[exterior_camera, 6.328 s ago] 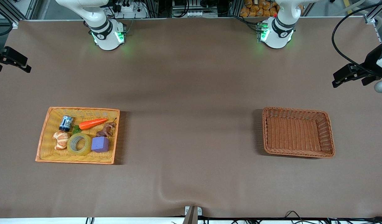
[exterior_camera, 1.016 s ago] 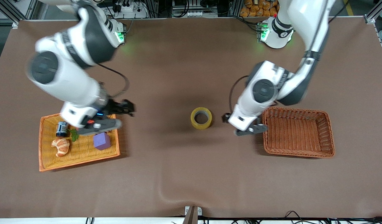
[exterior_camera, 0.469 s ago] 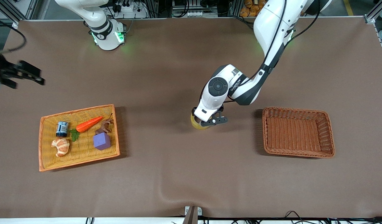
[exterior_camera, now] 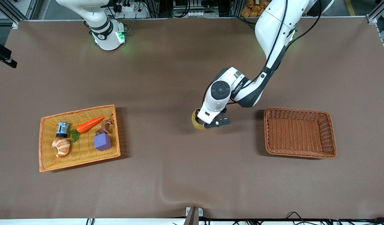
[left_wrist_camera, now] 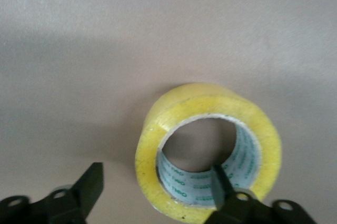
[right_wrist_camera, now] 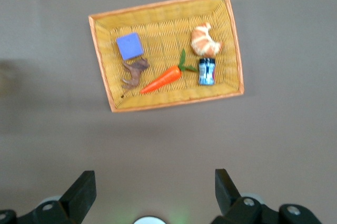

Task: Transfer tape with both arms
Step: 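Carry the tape with the left gripper into the brown basket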

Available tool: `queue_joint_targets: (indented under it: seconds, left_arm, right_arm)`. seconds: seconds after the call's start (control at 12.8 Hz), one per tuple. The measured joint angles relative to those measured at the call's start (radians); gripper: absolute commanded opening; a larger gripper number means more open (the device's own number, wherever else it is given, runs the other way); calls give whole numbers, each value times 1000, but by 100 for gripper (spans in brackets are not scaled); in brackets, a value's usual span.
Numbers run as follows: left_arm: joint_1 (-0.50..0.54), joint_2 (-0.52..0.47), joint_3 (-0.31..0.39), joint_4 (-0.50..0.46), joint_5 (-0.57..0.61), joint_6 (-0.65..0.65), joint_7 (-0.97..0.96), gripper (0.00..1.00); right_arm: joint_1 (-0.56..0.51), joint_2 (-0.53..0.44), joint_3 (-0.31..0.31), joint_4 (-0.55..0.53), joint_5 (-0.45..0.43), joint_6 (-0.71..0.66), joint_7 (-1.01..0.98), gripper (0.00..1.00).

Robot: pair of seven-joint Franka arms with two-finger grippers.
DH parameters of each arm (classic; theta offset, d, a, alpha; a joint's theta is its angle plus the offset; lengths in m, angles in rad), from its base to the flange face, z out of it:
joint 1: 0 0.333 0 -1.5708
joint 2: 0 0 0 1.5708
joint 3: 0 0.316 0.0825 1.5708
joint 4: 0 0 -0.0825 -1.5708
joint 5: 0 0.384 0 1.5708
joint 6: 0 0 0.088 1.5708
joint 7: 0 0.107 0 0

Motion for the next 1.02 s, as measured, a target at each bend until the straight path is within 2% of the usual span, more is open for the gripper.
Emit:
queue_joint_targets:
  seconds: [0.08,0.16,0.62,0.86,1.02]
  left_arm:
    - [0,1,0,-5,0,0,-17,4]
    - [0,3,0,-6,0,0,-32,0]
    - [29,-16,9,12,0,-3,-51,0]
    - [169,-142,16,32,4,-93,20,0]
    - [317,-217,18,29,6,-154,219,0]
  right_arm:
    - [0,3,-5,-6,0,-1,0,100]
    - [3,5,-5,-13,0,-1,4,100]
    - [29,11,-9,-21,0,1,62,100]
    - [28,21,-15,-22,-1,14,63,100]
    - [28,30,-16,-22,-1,18,63,100]
